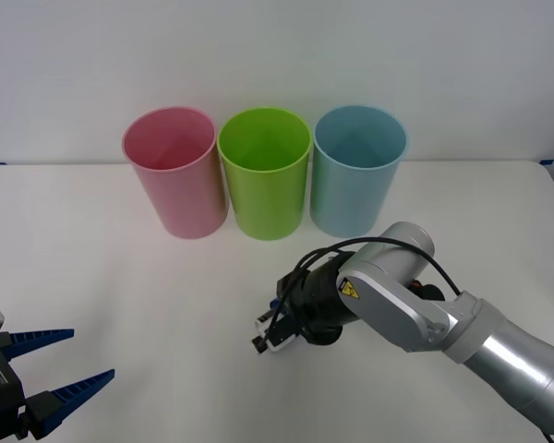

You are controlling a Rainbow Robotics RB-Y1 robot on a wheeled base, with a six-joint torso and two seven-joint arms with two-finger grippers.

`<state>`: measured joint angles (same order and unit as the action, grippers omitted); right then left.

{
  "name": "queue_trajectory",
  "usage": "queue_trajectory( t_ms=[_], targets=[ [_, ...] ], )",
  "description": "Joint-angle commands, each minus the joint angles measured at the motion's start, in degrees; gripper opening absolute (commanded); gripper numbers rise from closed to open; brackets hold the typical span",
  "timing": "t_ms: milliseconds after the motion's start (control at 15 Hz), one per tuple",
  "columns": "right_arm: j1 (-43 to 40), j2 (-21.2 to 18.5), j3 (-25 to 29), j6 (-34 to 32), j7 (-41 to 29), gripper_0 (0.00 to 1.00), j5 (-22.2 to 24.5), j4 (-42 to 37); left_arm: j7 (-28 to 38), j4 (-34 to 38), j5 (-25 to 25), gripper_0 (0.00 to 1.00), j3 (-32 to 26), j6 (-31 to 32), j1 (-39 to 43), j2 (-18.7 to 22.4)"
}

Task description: Put cans in the blue bin and PET bottles in the pink bin and trash in the green bin.

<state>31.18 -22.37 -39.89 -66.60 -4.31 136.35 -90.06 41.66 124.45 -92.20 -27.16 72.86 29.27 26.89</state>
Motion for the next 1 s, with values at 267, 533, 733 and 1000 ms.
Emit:
queue_trajectory(
  t_ms=[267, 533, 733, 1000],
  targets=[
    [-1.56, -5.67, 1.40, 6.22, -0.44, 0.00, -9.26, -6.62, 0.00, 0.00, 0.00, 1.00, 0.00, 0.00, 0.00, 0.00],
    [-11.58, -9.45, 12.65, 7.45, 0.09, 0.00, -19.28, -17.87, 0.00, 0.00, 0.00, 1.00, 0.00, 0.00, 0.00, 0.00],
    [-21.25, -9.71, 23.46, 7.10, 0.97, 0.00, -29.04, -27.18, 0.00, 0.00, 0.00, 1.00, 0.00, 0.00, 0.00, 0.00],
    [-30.74, -9.10, 35.32, 7.10, 0.62, 0.00, -42.57, -36.85, 0.00, 0.00, 0.00, 1.00, 0.00, 0.00, 0.00, 0.00]
  ],
)
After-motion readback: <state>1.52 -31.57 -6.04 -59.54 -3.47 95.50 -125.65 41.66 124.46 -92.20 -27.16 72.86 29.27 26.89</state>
